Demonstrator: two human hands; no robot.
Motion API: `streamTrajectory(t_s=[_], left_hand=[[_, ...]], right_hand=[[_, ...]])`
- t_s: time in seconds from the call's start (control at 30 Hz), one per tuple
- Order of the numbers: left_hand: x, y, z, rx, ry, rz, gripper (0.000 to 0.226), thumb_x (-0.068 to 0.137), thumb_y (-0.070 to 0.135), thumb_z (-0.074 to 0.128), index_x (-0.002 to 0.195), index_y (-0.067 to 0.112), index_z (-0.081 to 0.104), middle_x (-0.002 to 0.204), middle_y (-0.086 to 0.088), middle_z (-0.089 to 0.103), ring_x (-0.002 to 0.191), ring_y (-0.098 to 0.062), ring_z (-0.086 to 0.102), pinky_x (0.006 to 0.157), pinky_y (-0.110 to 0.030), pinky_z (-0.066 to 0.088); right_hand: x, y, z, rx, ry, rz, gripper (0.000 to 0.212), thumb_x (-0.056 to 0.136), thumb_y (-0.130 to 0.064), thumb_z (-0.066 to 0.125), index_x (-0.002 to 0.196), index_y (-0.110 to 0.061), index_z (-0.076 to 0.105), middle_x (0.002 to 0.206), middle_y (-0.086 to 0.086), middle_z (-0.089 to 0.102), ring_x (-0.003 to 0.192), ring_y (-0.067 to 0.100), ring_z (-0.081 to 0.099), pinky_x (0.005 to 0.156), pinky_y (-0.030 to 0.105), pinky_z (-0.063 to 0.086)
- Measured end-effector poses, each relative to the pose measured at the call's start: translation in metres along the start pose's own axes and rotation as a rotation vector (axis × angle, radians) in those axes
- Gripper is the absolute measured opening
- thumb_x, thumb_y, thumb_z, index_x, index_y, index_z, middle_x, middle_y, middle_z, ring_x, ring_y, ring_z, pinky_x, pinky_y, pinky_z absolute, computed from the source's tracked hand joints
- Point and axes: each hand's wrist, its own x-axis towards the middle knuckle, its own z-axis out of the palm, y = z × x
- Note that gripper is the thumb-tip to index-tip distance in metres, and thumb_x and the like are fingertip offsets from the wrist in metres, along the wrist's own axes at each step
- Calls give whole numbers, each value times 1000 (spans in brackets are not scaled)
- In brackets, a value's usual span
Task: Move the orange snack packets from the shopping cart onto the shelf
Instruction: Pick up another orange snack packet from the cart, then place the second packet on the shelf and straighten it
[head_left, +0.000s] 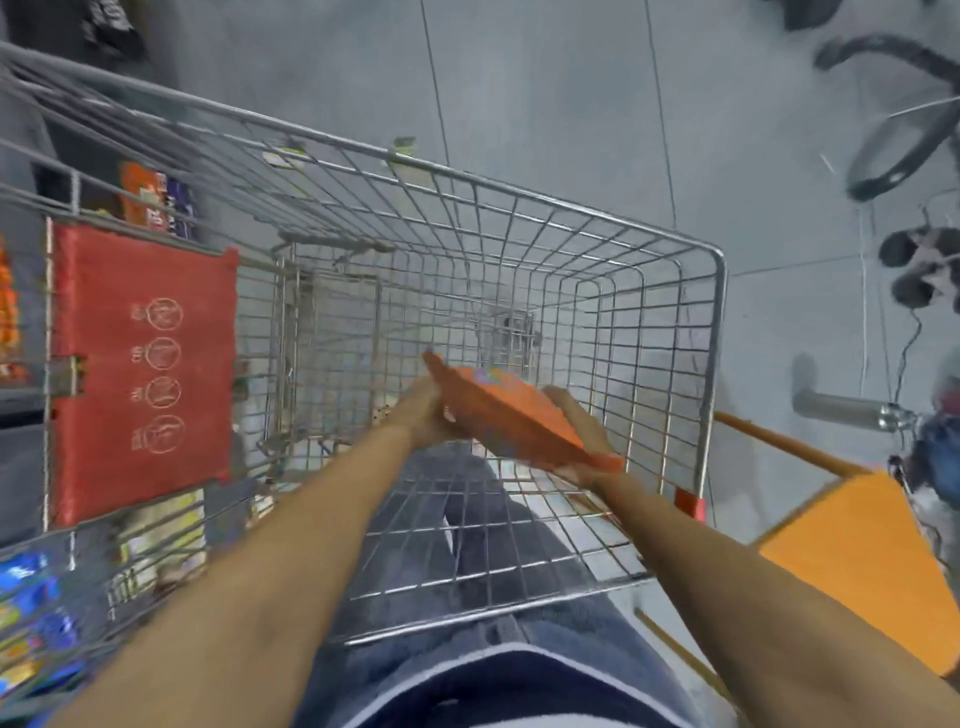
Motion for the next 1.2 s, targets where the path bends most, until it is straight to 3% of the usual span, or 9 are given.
streamTrajectory(t_s=[0.03, 0.13, 0.27, 0.47, 0.6, 0.8, 0.9, 1.0, 1.2], left_hand=[[1, 2, -3, -63, 15, -37, 59, 83, 18, 68, 134, 2, 44, 128, -18, 58, 120, -30, 57, 101, -32, 44], [-4, 6, -22, -174, 81, -71, 72, 62, 25, 87, 126, 20, 54, 121, 4, 62, 116, -13, 53, 106, -34, 39], [-18, 9, -46, -362, 100, -87, 78, 60, 23, 88, 129, 21, 51, 132, -1, 59, 122, -17, 52, 107, -40, 40], [-74, 26, -68, -637, 254, -13, 66, 54, 24, 89, 105, 47, 54, 116, 12, 59, 106, -19, 64, 91, -42, 56], [-124, 40, -77, -727, 535, 77, 58, 55, 21, 87, 101, 37, 56, 109, 5, 60, 97, -24, 67, 89, -42, 56], [-208, 55, -101, -722, 1020, 178, 52, 65, -1, 82, 94, 35, 59, 88, 21, 71, 81, 5, 65, 67, -8, 52], [-254, 58, -116, -742, 1198, 206, 53, 62, -2, 83, 95, 33, 61, 83, 18, 73, 79, 1, 66, 77, -18, 55], [-313, 58, -128, -708, 1385, 235, 50, 61, 3, 85, 98, 26, 63, 75, 23, 72, 68, 13, 63, 69, -11, 52], [-469, 58, -118, -667, 1798, 273, 43, 62, 4, 85, 91, 23, 61, 85, 5, 67, 75, -5, 62, 73, -23, 52]], right_hand=[[2, -4, -4, 57, 9, -25, 55, 96, -28, 56, 148, -25, 37, 147, 13, 46, 137, 29, 40, 122, 34, 12], [-3, -11, -18, 426, 32, 378, 71, 68, -24, 89, 129, -16, 54, 122, 5, 64, 116, 27, 58, 105, 53, 45], [4, -24, -31, 705, 19, 381, 73, 63, -21, 91, 127, -20, 56, 127, 9, 64, 116, 32, 61, 98, 51, 52], [14, -61, -59, 839, -24, 197, 71, 65, -11, 89, 126, -23, 55, 121, 15, 68, 109, 32, 67, 89, 52, 58], [18, -106, -79, 899, -64, 51, 67, 64, -19, 87, 123, -13, 57, 117, 20, 71, 106, 35, 69, 86, 54, 59], [26, -207, -103, 861, -169, -229, 48, 73, -15, 81, 118, -11, 66, 102, 5, 79, 97, 29, 74, 77, 46, 63], [22, -261, -107, 858, -222, -369, 44, 74, -15, 78, 116, -12, 66, 99, 4, 79, 93, 26, 75, 69, 36, 63], [10, -320, -104, 839, -257, -503, 42, 74, -13, 82, 113, -13, 67, 89, 0, 79, 81, 19, 75, 61, 27, 59], [-56, -466, -77, 815, -405, -889, 27, 75, -15, 75, 98, -29, 74, 90, -8, 79, 85, 9, 73, 73, 24, 59]])
